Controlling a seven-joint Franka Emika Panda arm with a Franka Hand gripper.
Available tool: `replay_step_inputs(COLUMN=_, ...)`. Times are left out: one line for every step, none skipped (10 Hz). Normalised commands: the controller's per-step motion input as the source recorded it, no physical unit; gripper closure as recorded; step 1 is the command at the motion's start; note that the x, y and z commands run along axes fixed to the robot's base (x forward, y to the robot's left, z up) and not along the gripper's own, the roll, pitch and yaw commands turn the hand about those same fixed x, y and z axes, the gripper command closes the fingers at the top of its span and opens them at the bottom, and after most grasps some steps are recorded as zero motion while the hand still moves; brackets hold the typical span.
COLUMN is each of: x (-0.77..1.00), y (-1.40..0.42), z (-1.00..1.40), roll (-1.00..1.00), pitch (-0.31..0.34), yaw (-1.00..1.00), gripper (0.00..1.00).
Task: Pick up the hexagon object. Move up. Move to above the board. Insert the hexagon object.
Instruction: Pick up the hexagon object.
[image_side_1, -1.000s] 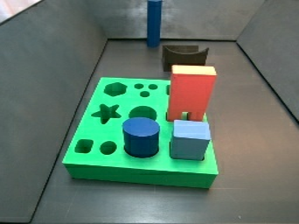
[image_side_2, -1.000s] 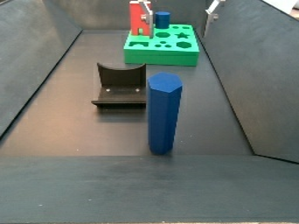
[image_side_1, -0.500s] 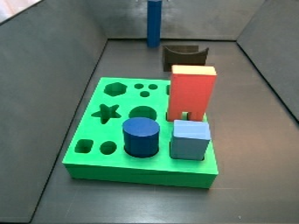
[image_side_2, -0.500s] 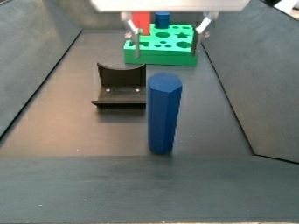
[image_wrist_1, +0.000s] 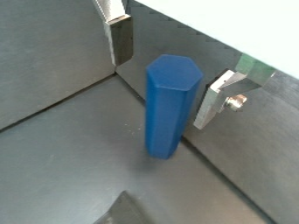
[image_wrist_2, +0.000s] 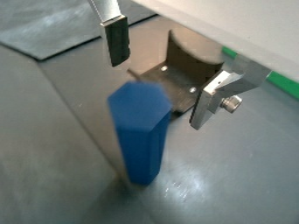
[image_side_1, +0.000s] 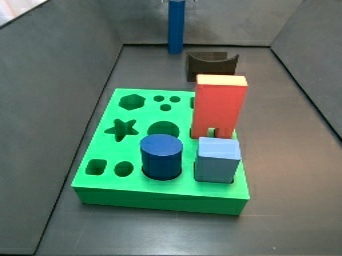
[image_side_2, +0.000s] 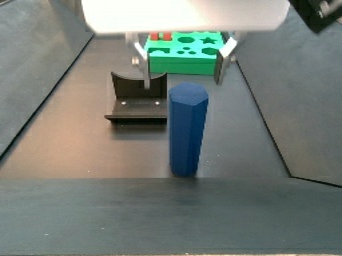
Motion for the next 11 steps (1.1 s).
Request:
replay_step_inputs(x=0.0, y=0.46, z=-0.47, roll=-0.13, pitch=-0.02, yaw=0.18, gripper=0.0)
replay_step_inputs(x=0.0, y=0.33, z=-0.6, roll=-0.08, pitch=-0.049, yaw=0.09, gripper=0.0)
replay_step_inputs(x=0.0, y=0.19, z=-0.15, roll=-0.09, pitch=-0.027, yaw=0.0, gripper=0.0)
replay_step_inputs(x=0.0, y=0.0, z=0.0, roll=0.0, pitch=0.0, yaw=0.0, gripper=0.0)
replay_step_inputs(x=0.0, y=0.0, z=0.0, roll=0.0, pitch=0.0, yaw=0.0, gripper=1.0)
replay_step_inputs(x=0.0, y=0.0, z=0.0, roll=0.0, pitch=0.0, yaw=0.0, gripper=1.0)
replay_step_inputs(x=0.0, y=0.0, z=0.0, roll=0.0, pitch=0.0, yaw=0.0, gripper=1.0)
replay_step_inputs(x=0.0, y=0.0, z=0.0, roll=0.0, pitch=0.0, yaw=0.0, gripper=1.0)
replay_step_inputs(x=0.0, y=0.0, z=0.0, roll=0.0, pitch=0.0, yaw=0.0, gripper=1.0)
replay_step_inputs(x=0.0, y=0.0, z=0.0, roll=0.0, pitch=0.0, yaw=0.0, gripper=1.0)
replay_step_inputs(x=0.0, y=0.0, z=0.0, roll=0.0, pitch=0.0, yaw=0.0, gripper=1.0)
